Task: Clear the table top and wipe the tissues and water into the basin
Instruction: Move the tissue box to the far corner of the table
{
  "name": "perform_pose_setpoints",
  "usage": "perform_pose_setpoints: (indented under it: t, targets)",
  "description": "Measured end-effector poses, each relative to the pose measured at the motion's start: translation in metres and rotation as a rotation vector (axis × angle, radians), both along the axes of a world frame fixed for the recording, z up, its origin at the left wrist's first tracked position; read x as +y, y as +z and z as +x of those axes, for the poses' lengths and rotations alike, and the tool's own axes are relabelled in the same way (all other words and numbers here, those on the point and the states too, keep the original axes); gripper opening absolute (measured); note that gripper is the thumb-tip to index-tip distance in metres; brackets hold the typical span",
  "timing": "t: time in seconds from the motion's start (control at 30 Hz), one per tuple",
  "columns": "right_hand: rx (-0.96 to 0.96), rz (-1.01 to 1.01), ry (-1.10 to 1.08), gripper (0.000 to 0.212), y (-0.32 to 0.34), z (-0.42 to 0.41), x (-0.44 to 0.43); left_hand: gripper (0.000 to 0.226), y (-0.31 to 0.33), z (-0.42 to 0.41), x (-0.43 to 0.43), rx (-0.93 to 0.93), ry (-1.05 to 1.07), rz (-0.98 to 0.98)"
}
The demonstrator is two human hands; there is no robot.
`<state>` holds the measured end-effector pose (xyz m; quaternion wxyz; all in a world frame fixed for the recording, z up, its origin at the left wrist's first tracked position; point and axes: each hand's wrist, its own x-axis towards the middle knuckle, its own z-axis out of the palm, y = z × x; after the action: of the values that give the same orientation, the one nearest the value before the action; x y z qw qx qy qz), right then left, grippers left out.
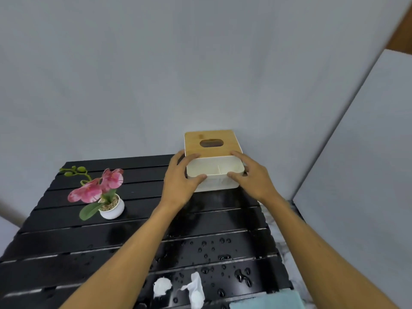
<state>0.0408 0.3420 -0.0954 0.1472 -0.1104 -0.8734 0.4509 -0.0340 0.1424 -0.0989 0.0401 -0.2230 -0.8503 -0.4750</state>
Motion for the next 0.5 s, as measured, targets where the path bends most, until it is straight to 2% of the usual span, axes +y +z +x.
perform_pose_setpoints:
  t: [0.5]
  targets:
    - [0.031,-0.036,-0.037,0.056,-0.003,-0.013,0.014,0.055,-0.006,-0.013,0.024,-0.003,0.052,0.04]
